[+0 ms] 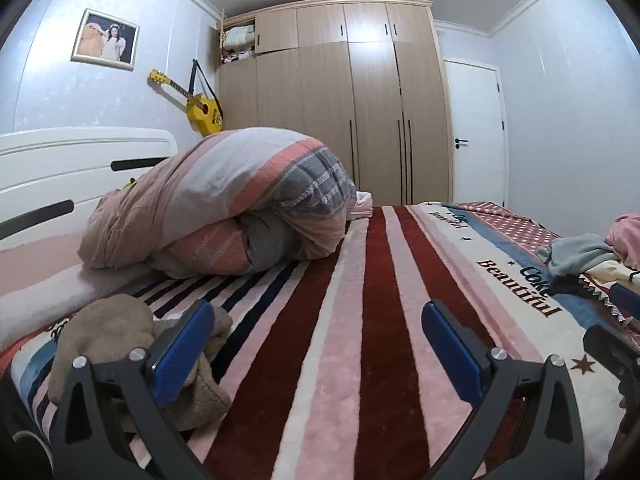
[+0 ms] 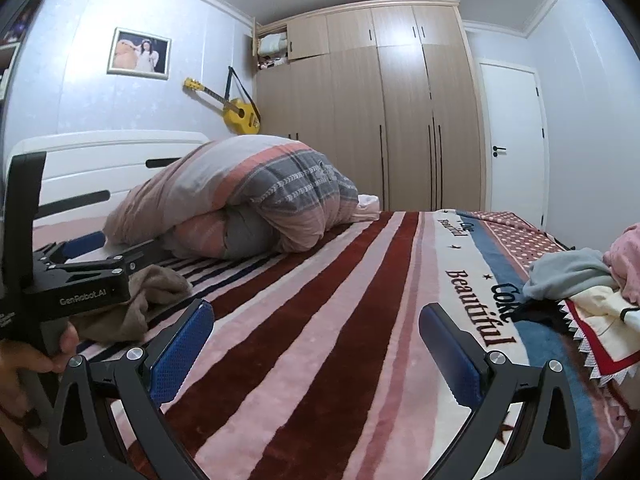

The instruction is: Fold small clothes

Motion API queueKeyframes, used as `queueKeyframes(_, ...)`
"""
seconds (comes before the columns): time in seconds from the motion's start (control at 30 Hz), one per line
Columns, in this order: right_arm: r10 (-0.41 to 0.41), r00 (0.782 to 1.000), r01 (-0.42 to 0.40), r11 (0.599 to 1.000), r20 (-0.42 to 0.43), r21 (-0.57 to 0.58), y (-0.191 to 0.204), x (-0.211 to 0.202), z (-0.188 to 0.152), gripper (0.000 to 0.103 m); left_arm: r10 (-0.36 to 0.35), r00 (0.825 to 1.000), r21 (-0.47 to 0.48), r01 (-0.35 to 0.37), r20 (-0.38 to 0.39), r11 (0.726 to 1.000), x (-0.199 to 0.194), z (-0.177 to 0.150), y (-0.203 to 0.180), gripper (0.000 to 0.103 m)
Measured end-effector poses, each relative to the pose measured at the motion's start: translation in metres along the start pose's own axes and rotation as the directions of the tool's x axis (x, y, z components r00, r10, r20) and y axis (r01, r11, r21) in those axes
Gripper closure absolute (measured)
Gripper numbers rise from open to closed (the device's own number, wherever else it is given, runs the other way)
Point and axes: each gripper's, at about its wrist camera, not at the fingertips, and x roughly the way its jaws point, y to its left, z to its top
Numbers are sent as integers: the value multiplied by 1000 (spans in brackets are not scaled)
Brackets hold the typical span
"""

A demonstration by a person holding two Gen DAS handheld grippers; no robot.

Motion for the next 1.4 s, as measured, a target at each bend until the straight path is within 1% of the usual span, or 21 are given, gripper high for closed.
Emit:
queueKeyframes(0.17,-10,1000,10,1000,14,8,-1,1,0,1,-1,1000,-7,1,-2,1000,2,-5,2,1)
queueKeyframes(0.3,-27,1000,27,999,1,-18,1,2,-2,1,8,1000,-11,-8,-8,1000,7,-8,7,1)
queueKeyframes(0.43,-23,1000,23,1000,-5,-11,1,5,-3,1,11,1000,-37,-12,-13,999,9,-10,14,1)
queueKeyframes(0.67,-22,1000,22,1000,-16,-19,2,7,-2,1,20,1000,-46,-20,-16,999,11,-10,19,1)
queueKeyframes(0.93,-34,999,34,999,-13,-25,3,4,1,1,19,1000,-46,-19,-11,999,10,-10,19,1)
queueKeyframes(1.4,-32,999,31,999,-16,-25,3,3,2,1,23,1000,-50,-24,-9,998,7,-10,18,1)
